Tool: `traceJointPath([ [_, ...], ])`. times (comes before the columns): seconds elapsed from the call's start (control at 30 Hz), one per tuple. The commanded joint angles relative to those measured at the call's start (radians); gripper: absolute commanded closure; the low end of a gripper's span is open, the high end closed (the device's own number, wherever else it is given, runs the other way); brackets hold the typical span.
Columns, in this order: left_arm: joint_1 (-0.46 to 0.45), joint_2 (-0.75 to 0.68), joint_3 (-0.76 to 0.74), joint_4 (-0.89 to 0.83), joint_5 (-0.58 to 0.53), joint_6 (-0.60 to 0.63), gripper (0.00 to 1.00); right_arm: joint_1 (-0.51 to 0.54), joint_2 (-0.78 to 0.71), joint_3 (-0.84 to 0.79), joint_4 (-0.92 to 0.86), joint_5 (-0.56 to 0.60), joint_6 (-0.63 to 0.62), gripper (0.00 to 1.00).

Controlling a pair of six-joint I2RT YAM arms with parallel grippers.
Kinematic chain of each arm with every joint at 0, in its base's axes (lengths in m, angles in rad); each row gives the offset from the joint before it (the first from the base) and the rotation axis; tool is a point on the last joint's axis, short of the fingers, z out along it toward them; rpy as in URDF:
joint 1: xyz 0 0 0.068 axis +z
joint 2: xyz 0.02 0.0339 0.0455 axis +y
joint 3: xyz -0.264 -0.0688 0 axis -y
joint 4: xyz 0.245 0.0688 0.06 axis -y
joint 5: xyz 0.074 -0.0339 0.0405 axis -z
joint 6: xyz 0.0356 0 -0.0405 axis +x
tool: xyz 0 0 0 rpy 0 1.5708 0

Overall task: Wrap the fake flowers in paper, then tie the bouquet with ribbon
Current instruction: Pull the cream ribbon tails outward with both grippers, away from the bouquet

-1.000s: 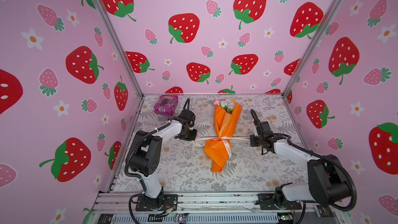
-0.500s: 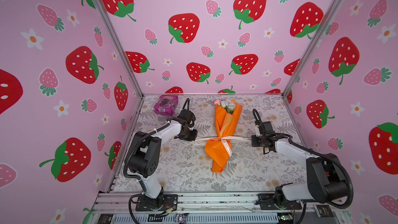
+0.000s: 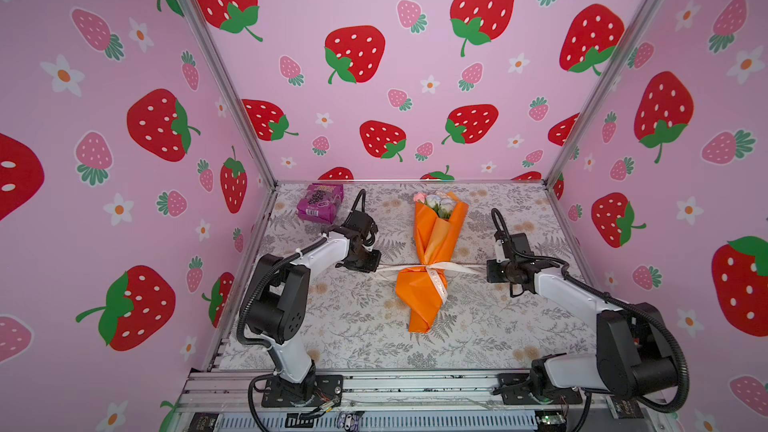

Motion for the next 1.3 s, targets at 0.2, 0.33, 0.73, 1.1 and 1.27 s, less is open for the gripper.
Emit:
traceJointPath([
  [0.2, 0.009, -0.018, -0.010, -0.061, -0.112, 0.009, 1.00, -0.020, 0.014, -0.004, -0.029, 0.106, 0.041, 1.00],
  [0.33, 0.019, -0.022, -0.008, -0.070, -0.137, 0.008, 1.00, -0.034, 0.003, -0.013, -0.027, 0.134, 0.040, 1.00],
  [0.73, 0.019, -0.028, -0.007, -0.093, -0.176, -0.014, 1.00, -0.071, 0.011, -0.011, -0.031, 0.162, 0.022, 1.00],
  [1.1, 0.024, -0.035, -0.009, -0.103, -0.151, -0.102, 1.00, -0.114, 0.000, -0.010, -0.037, 0.152, 0.036, 1.00],
  [1.27, 0.025, -0.050, -0.060, -0.082, -0.166, -0.134, 1.00, -0.126, -0.002, -0.020, -0.037, 0.156, 0.031, 1.00],
])
